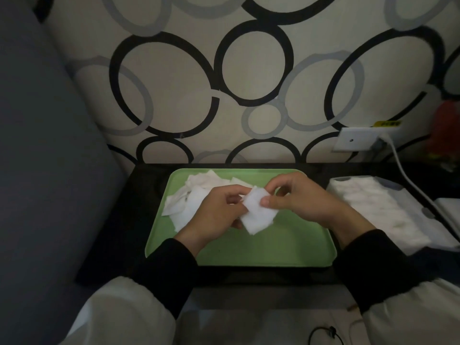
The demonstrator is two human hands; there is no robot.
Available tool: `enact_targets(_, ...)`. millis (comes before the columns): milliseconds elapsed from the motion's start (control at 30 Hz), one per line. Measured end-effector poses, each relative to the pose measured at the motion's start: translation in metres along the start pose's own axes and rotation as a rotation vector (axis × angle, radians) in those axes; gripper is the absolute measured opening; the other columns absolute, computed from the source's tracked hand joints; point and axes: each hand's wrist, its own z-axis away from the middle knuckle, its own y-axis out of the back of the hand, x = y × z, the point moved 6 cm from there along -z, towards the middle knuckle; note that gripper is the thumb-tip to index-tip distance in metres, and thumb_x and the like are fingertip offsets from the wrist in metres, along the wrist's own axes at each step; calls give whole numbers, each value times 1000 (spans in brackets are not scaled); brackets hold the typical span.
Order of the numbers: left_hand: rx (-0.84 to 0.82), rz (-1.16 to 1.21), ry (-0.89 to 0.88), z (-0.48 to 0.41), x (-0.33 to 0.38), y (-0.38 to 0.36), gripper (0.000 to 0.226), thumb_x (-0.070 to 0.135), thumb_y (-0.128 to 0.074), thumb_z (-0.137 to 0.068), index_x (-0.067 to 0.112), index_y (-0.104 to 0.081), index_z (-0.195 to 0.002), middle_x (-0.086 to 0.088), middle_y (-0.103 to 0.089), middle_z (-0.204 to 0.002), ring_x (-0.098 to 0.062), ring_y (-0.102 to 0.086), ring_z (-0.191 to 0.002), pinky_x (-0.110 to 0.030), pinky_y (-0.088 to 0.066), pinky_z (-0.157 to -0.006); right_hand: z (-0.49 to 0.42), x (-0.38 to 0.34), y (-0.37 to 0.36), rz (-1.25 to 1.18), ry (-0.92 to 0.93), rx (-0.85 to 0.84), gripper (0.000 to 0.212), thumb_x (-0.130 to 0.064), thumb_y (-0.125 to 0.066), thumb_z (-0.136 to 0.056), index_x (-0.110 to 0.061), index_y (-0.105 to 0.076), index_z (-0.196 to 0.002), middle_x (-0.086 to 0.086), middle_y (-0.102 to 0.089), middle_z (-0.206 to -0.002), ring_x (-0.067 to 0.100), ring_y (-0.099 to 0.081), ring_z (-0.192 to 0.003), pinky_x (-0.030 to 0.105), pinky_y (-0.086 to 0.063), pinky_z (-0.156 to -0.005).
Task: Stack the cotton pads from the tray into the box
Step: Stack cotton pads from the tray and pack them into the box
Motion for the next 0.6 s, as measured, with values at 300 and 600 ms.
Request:
enact_targets(300, -55, 128, 37, 2, 1, -2, 29, -3, -73, -84, 19, -70, -104, -2, -76, -86, -12, -70, -76, -22, -55, -60, -2, 15, -2, -168, -100, 66, 23, -4, -76, -83, -14, -66, -102, 9, -74, -87, 19, -68, -80, 36, -55, -75)
enact_targets(600, 194, 223, 100, -1, -7, 16, 27, 7, -75, -86, 11, -69, -112, -5, -76, -103, -14, -73, -79, -22, -56, -62, 1, 42, 15, -353, -303, 454, 4, -13, -69, -90, -17, -70, -88, 7, -71, -93, 21, -65, -85, 34, -50, -71)
